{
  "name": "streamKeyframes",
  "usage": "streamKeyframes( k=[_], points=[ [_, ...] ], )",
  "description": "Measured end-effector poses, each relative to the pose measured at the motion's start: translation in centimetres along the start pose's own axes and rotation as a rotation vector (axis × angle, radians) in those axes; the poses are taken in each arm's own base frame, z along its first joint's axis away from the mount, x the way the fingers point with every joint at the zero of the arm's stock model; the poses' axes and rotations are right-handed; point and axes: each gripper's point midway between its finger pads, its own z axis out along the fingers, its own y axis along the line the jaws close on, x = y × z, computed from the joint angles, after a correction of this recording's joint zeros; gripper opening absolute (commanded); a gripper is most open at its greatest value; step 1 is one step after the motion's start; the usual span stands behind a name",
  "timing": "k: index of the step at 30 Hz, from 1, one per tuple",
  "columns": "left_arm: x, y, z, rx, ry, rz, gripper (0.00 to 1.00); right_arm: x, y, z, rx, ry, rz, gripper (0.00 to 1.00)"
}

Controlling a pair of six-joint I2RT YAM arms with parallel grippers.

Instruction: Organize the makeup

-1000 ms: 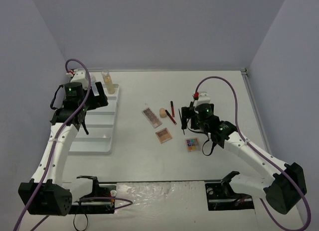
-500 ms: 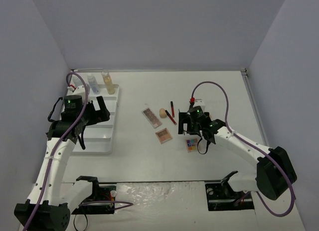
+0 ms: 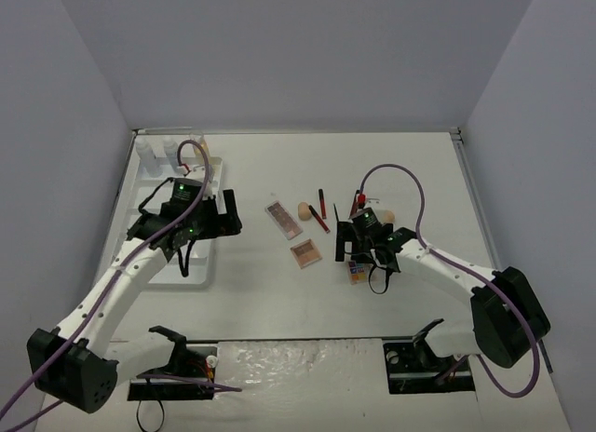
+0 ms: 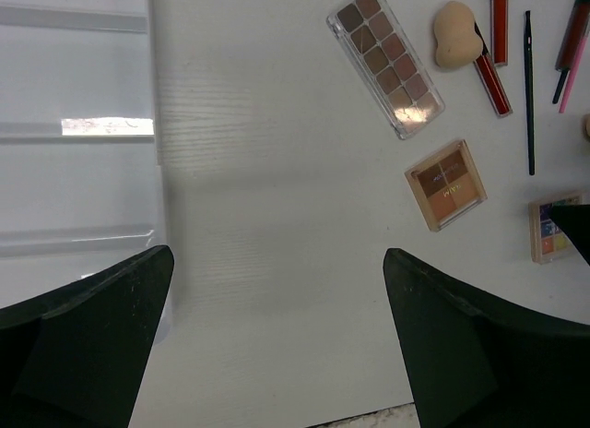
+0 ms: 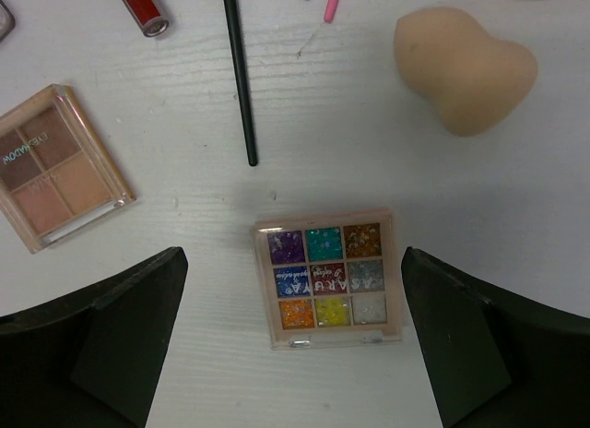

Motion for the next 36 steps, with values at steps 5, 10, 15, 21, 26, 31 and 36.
streamKeyframes(
  k=[5,10,15,21,26,31,36],
  points=[
    [1.5,-1.9,3.4,-0.062,0.085,-0.034,0.97,-1.4,0.3,-1.5,-0.034,-0.061,-0.005,1.00],
    [1.6,-4.2,7.2,-0.150,0.139,-0.098,0.97,-4.3,0.9,-4.8,-0.101,-0.198,-0.006,1.00],
    [-0.6,-7.4,11.7,-0.198,0.144,-0.181,0.97,-6.9,1.2,-8.1,-0.151,-0.323,-0.015,1.00],
    [0.3,-9.0,17.6,-0.278,0.194,-0.267,0.97,-7.9,1.0,-10.3,-0.180,-0.396,-0.039,1.00],
    [2.1,-8.4,20.4,-0.370,0.247,-0.298,0.97,-7.7,0.9,-11.1,-0.196,-0.405,-0.059,1.00],
    [2.9,-8.2,22.3,-0.412,0.269,-0.321,0.97,-7.8,0.7,-12.1,-0.208,-0.430,-0.078,1.00],
    [3.3,-7.9,22.5,-0.430,0.272,-0.332,0.87,-7.6,0.8,-12.3,-0.217,-0.427,-0.093,1.00]
  ],
)
